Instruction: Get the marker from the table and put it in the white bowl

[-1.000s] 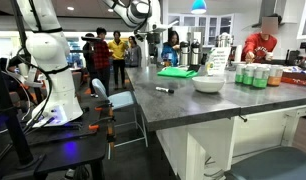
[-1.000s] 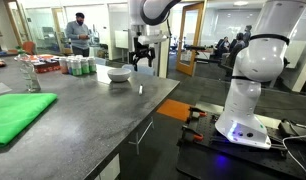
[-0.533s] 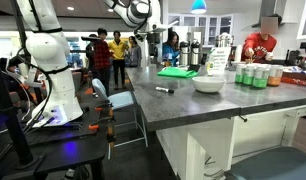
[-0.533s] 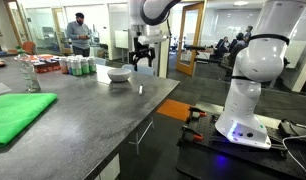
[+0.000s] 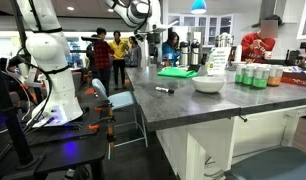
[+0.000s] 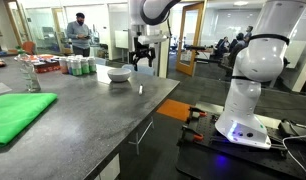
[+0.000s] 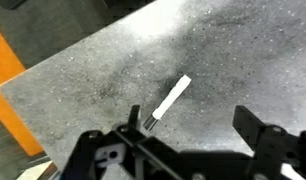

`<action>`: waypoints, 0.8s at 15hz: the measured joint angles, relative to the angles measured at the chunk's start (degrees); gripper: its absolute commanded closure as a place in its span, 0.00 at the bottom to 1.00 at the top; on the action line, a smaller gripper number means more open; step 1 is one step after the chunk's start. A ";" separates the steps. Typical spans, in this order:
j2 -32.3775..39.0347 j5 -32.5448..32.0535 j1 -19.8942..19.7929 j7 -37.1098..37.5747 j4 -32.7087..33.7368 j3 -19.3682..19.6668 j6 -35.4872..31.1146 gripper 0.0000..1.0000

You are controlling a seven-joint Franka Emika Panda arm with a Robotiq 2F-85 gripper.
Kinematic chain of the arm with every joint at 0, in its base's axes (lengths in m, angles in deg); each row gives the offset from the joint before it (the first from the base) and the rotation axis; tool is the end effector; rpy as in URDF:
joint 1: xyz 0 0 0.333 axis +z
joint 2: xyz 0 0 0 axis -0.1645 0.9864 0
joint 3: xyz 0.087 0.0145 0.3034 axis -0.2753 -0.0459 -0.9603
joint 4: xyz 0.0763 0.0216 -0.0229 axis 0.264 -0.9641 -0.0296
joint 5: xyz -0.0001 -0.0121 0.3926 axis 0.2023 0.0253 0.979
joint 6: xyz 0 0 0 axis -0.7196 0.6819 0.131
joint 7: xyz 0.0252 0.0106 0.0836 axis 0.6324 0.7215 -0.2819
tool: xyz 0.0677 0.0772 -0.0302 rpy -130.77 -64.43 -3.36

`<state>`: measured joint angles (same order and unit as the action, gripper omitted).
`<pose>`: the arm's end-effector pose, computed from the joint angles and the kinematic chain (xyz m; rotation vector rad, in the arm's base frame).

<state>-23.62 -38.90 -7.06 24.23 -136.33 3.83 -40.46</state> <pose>0.4887 0.0348 0.3989 2.9417 -0.7233 0.0226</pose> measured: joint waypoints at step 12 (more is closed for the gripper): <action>9.50 9.92 -4.45 -0.26 -2.18 2.87 -12.45 0.00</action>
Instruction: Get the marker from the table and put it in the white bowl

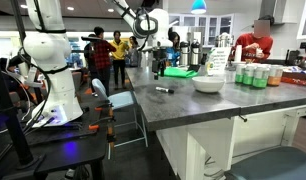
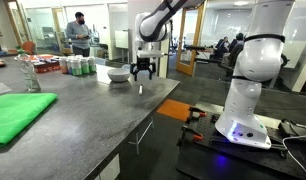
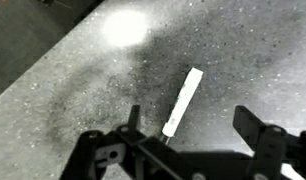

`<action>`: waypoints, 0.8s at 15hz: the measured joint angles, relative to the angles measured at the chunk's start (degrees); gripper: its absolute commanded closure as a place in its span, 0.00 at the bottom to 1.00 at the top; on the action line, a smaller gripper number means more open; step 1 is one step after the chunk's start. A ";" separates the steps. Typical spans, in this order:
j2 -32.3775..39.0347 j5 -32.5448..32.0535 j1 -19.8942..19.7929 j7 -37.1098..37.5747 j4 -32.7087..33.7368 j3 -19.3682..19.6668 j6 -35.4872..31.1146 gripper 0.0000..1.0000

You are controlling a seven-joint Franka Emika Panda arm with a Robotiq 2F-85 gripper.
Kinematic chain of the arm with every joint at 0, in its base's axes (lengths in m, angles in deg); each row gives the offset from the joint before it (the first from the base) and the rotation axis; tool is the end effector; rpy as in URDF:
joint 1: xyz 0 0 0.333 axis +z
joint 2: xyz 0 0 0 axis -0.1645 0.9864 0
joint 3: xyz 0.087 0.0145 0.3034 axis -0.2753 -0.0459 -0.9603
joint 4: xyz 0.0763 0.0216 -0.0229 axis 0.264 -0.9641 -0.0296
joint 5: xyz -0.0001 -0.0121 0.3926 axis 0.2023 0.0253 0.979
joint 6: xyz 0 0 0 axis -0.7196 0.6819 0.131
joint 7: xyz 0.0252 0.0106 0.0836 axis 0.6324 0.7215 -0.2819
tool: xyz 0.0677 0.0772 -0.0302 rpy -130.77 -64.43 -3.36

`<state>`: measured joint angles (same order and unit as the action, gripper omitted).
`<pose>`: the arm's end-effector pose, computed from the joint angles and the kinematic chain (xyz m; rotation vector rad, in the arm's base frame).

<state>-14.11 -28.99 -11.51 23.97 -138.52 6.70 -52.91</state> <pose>0.5058 -0.0229 0.3179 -2.9208 1.0805 0.0321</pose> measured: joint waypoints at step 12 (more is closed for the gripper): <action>8.21 3.74 0.84 0.50 0.51 1.69 -7.16 0.71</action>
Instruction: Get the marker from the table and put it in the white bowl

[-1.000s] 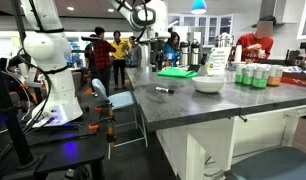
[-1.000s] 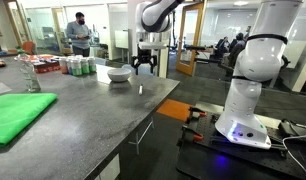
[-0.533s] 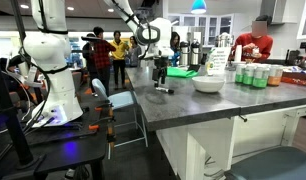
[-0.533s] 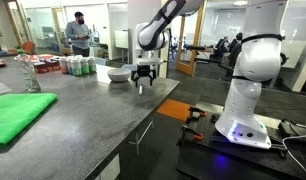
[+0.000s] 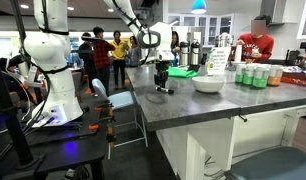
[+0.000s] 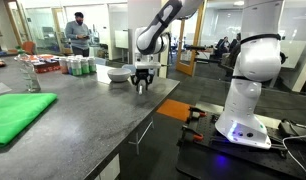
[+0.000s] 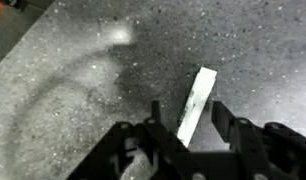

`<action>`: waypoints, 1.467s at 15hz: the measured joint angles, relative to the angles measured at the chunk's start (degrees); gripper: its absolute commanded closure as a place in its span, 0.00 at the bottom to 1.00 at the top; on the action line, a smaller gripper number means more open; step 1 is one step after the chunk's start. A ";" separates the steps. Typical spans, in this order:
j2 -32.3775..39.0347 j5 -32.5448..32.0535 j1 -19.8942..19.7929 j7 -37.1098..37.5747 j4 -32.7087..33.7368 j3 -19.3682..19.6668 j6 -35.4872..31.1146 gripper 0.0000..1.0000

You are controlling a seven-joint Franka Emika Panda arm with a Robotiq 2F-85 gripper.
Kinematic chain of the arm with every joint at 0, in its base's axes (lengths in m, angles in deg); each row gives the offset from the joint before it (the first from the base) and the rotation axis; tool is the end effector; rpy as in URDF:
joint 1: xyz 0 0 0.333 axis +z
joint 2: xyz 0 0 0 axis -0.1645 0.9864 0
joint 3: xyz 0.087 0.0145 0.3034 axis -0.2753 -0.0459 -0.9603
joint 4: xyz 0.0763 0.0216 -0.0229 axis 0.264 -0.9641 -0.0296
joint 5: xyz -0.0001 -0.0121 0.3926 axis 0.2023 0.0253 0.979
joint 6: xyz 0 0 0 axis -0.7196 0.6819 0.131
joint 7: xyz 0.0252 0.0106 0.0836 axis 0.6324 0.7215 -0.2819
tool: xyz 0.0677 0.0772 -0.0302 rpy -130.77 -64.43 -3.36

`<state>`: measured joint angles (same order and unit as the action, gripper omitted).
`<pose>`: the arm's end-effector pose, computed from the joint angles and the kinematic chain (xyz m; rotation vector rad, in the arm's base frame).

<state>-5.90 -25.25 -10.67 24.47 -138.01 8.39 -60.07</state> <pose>0.5155 -0.0323 0.2589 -2.8531 1.1860 0.0572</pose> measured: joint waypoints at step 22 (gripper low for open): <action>-3.33 -11.78 0.29 12.09 11.99 3.39 0.55 0.95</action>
<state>-9.23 -37.03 -10.38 36.56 -126.02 11.79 -59.53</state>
